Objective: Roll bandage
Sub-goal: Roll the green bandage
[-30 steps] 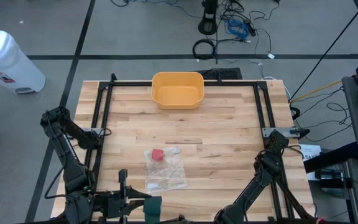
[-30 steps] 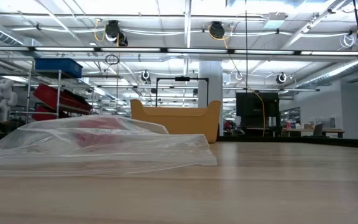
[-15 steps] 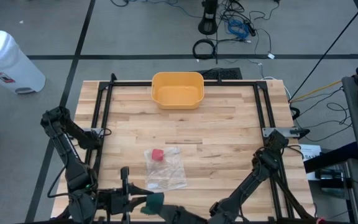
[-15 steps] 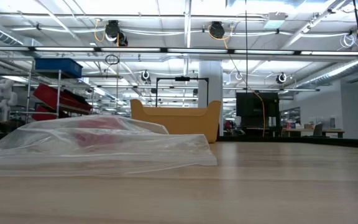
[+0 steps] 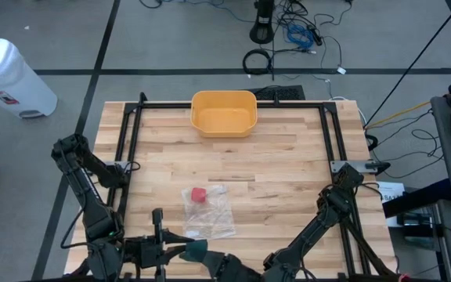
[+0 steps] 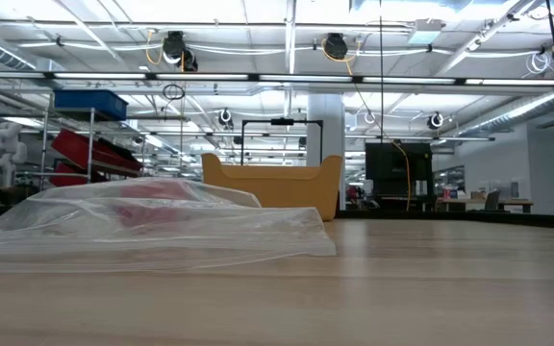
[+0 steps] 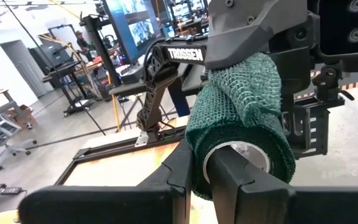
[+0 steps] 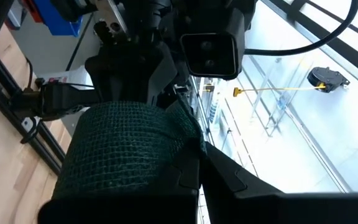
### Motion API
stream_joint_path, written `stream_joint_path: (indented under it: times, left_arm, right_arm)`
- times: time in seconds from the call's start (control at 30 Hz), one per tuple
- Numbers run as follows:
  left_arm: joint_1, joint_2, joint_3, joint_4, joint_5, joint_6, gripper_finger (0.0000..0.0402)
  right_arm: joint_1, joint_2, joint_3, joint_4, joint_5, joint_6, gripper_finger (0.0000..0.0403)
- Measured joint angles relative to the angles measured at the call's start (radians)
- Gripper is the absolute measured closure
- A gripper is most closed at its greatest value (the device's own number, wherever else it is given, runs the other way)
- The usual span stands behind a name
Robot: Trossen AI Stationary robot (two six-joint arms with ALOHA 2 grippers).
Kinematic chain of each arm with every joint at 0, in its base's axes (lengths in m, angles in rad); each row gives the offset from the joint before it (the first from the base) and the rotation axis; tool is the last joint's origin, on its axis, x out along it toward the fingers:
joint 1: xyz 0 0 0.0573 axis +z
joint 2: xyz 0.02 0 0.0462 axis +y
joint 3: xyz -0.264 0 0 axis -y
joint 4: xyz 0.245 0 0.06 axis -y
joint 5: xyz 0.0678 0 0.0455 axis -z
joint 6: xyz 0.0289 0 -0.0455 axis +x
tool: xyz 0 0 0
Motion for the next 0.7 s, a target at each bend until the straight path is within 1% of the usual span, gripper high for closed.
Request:
stream_joint_path:
  times: [0.37,0.7]
  left_arm:
    - [-0.017,0.000,0.000,-0.003,-0.007,0.000,0.0360]
    - [-0.038,-0.001,0.000,0.021,-0.010,0.033,0.0360]
  right_arm:
    - [0.020,0.000,0.000,0.045,0.021,-0.037,0.0403]
    - [0.024,0.000,0.000,0.113,0.022,-0.058,0.0403]
